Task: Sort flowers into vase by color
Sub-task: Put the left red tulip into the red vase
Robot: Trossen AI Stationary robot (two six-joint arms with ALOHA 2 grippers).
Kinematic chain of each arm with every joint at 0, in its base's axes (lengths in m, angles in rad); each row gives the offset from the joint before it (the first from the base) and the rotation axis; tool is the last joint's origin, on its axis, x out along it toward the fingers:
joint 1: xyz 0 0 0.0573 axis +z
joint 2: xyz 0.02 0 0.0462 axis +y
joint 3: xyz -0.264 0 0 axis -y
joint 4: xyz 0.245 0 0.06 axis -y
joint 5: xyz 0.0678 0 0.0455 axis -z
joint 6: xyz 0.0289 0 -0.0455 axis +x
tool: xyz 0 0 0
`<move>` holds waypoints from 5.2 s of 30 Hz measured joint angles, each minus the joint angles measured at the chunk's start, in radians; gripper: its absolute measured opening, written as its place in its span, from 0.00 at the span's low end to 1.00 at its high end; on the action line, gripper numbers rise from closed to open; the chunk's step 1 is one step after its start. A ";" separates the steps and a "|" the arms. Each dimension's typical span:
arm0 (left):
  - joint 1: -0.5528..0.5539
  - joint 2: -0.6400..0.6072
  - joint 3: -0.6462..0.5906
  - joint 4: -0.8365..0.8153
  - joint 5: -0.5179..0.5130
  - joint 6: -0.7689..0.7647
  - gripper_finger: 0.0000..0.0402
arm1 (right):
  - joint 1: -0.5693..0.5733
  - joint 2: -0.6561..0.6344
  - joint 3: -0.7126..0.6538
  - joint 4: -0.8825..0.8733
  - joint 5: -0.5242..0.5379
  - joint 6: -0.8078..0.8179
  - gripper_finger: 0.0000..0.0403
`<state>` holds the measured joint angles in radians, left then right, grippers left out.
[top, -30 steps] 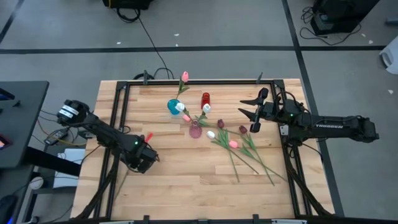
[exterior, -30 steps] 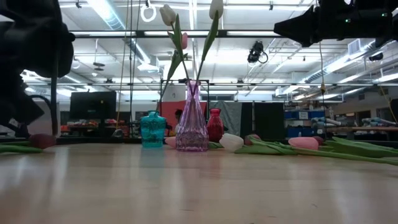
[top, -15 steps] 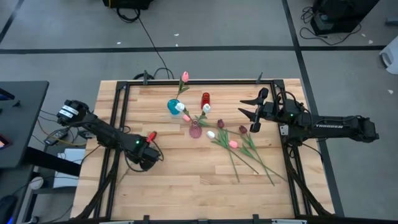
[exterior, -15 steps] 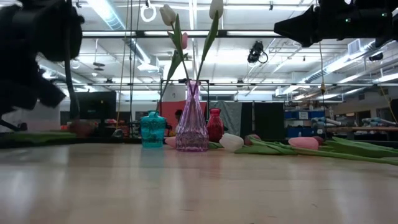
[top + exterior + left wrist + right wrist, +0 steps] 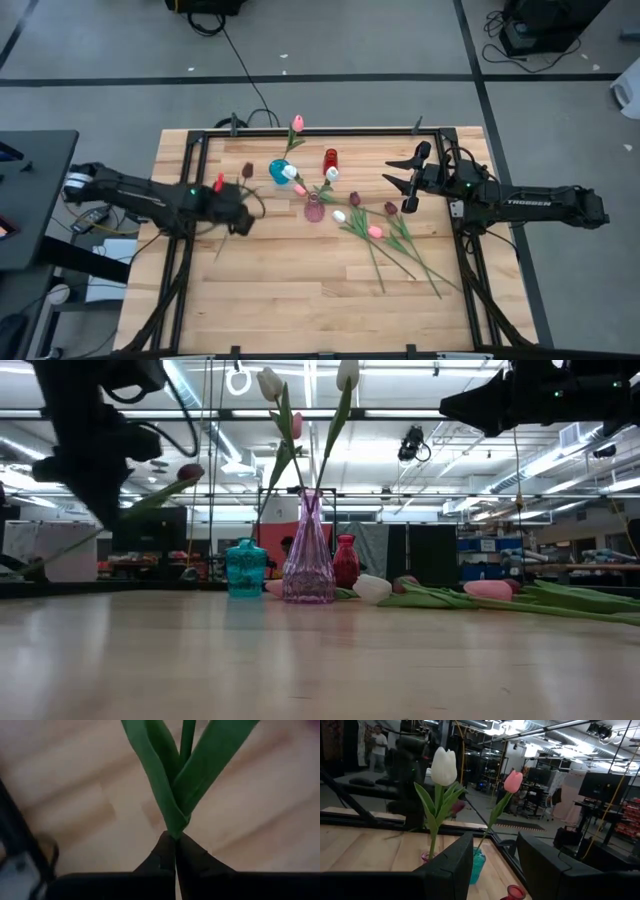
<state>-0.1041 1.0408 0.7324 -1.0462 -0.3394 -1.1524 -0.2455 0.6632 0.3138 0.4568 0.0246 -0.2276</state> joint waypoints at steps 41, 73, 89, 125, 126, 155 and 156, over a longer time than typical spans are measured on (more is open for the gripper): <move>0.683 -0.132 0.108 0.878 0.303 0.910 0.00 | 0.000 0.026 0.000 -0.004 0.000 0.018 0.41; 0.646 0.554 1.076 0.656 0.671 1.074 0.00 | -0.144 0.578 0.979 -0.615 -0.218 -0.081 0.41; 0.581 0.644 1.077 0.766 0.671 1.101 0.00 | -0.249 0.676 0.998 -0.566 -0.239 -0.079 0.41; 0.556 0.439 0.928 0.588 0.475 1.317 0.35 | -0.368 0.618 0.654 -0.156 -0.466 0.077 0.02; 0.548 0.418 0.880 0.626 0.456 1.325 0.35 | -0.371 0.620 0.618 -0.091 -0.465 0.090 0.02; 0.383 -0.124 0.150 1.073 0.335 1.225 0.35 | -0.400 1.099 0.590 0.494 -0.487 0.272 0.02; 0.382 -0.126 0.150 1.071 0.334 1.225 0.35 | -0.403 1.107 0.590 0.493 -0.492 0.281 0.02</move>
<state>0.2781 0.9144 0.8829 0.0251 -0.0056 0.0728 -0.6486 1.7704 0.9033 0.9497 -0.4677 0.0534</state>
